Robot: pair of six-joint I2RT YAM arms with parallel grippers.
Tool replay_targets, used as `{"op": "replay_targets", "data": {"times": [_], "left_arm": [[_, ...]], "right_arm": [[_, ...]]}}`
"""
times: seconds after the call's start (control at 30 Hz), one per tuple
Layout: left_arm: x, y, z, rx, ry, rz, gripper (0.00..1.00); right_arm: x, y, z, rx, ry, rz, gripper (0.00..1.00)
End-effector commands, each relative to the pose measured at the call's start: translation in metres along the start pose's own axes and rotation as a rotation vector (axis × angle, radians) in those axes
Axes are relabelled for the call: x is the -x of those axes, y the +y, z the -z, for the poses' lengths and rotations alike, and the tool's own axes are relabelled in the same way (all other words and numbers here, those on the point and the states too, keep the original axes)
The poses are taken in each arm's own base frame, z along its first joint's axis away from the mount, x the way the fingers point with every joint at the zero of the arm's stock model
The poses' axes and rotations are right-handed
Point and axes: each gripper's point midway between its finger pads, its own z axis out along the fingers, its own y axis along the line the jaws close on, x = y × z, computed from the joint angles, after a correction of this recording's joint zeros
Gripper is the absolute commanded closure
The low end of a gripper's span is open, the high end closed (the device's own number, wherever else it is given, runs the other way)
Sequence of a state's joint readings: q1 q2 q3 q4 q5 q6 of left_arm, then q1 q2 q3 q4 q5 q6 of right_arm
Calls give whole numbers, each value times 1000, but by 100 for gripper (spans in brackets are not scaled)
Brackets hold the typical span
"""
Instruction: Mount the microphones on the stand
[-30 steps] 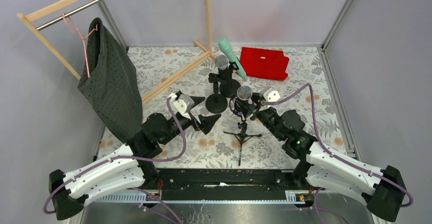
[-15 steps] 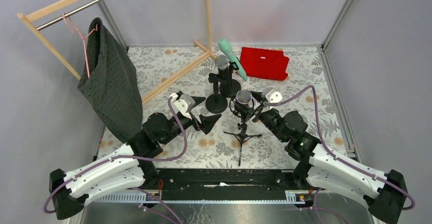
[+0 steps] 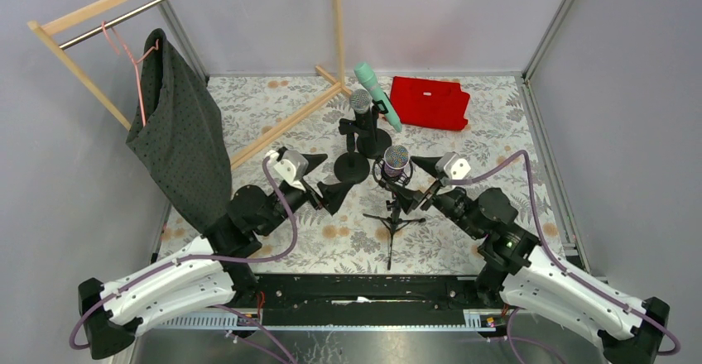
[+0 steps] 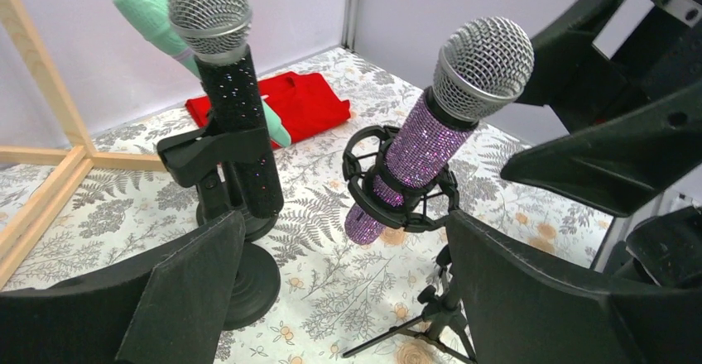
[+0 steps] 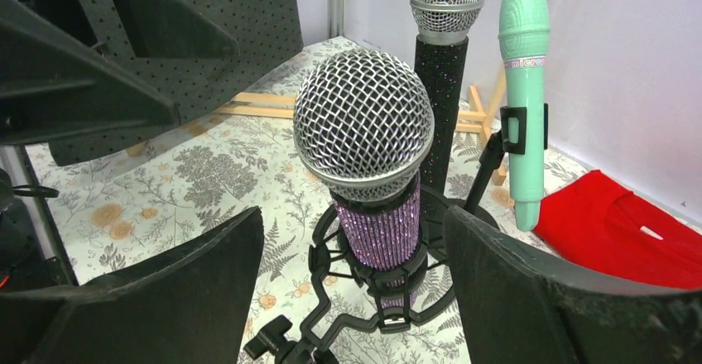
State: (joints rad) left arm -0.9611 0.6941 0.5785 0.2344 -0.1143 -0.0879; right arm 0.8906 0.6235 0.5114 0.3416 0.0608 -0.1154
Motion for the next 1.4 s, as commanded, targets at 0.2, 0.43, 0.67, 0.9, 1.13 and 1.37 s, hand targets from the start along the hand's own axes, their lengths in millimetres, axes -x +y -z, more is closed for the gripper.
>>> {"op": "replay_targets", "data": {"times": [0.2, 0.43, 0.67, 0.9, 1.13, 1.37], "left_arm": [[11, 33, 17, 211, 6, 111, 3], [-2, 58, 40, 370, 51, 154, 2], [-10, 80, 63, 516, 85, 186, 1], [-19, 97, 82, 629, 151, 156, 1], [-20, 106, 93, 705, 219, 124, 1], [-44, 114, 91, 741, 285, 176, 2]], "right_arm": [[0, 6, 31, 24, 11, -75, 11], [0, -11, 53, -89, 14, -184, 9], [-15, -32, 68, -245, 94, -271, 0], [-29, -54, 81, -437, 200, -368, 0], [-59, -70, 84, -633, 456, -328, 0], [-60, -83, 77, -699, 471, -319, 0]]}}
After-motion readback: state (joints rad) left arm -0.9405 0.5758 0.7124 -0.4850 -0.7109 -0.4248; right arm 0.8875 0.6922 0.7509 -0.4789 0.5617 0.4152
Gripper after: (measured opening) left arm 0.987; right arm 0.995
